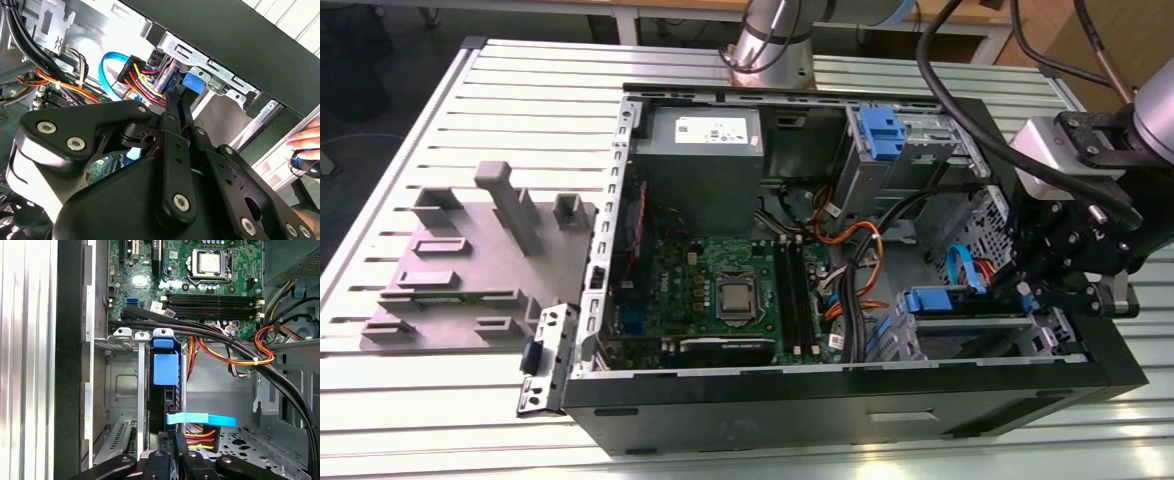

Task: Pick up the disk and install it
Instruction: 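Insert the second disk wire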

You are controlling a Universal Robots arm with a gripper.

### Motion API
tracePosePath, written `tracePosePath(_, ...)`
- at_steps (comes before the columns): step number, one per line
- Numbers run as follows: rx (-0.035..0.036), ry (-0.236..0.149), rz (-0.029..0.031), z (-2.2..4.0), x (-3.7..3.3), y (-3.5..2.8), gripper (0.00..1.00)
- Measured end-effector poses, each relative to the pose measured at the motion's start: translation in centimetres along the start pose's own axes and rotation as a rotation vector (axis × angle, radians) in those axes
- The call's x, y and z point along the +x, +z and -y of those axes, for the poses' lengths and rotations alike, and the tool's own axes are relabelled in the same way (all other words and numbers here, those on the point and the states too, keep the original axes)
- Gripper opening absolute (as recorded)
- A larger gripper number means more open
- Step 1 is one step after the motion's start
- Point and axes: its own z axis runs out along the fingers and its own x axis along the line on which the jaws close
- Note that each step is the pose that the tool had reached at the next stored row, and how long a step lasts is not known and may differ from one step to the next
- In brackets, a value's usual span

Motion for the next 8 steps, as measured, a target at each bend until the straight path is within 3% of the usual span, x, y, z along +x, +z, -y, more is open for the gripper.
tracePosePath(8,0.0,0.0,0.0005,0.0,0.01,0.21,0.16)
